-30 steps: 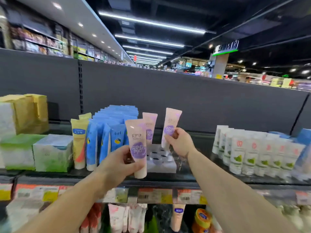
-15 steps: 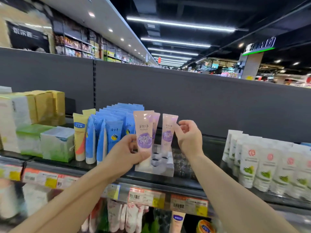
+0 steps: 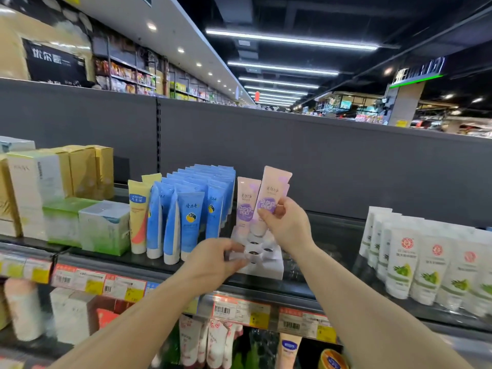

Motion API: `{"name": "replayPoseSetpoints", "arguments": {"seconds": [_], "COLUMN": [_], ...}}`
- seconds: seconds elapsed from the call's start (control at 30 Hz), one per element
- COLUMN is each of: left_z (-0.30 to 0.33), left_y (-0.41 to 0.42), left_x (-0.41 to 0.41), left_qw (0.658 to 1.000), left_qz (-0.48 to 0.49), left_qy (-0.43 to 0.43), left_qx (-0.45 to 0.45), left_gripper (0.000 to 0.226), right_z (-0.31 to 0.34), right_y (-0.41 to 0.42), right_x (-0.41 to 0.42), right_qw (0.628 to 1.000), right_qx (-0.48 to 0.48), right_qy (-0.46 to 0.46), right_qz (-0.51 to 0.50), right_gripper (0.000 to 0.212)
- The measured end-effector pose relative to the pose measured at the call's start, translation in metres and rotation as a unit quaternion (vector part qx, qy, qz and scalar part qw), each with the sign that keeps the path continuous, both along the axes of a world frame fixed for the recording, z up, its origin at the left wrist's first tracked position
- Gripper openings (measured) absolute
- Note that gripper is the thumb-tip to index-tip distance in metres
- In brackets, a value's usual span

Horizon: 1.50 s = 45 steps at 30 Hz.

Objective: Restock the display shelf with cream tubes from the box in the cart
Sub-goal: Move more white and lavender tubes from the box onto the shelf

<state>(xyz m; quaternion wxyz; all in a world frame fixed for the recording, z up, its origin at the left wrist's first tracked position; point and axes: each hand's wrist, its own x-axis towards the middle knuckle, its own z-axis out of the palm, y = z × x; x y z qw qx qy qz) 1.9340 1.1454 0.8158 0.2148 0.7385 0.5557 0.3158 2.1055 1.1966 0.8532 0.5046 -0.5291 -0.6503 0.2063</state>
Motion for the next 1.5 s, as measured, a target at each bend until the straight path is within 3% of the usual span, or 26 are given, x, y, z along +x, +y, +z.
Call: {"name": "replayPoseSetpoints", "arguments": {"seconds": [0.23,0.43,1.17,1.5], "left_z": [-0.002,-0.004,-0.007,0.001], "left_y": [0.002,0.003,0.003,-0.003], "left_x": [0.000,0.001,-0.002,0.001], "left_qw": [0.999,0.999,0.999,0.999], "left_qz": [-0.005,-0.008,-0.019,0.001], "left_qy": [0.045,0.039,0.031,0.051], "left_qx": [0.008,0.002,0.019,-0.005], "left_gripper": [0.034,0.034,0.031,0.035], "right_z": [-0.021,-0.020,-0.033,-0.034], "right_y": [0.009,0.006,0.010,-0.015], "right_x": [-0.011,-0.018,-0.020,-0.003], "right_qw": [0.997,0.998,0.994,0.998], "right_qx": [-0.022,-0.007,-0.037,-0.029], "right_qy": [-0.052,-0.012,-0.032,-0.043], "right_qz": [-0.045,-0.060,-0.100,-0.047], "right_gripper": [0.023,0.044,0.027,0.024]}}
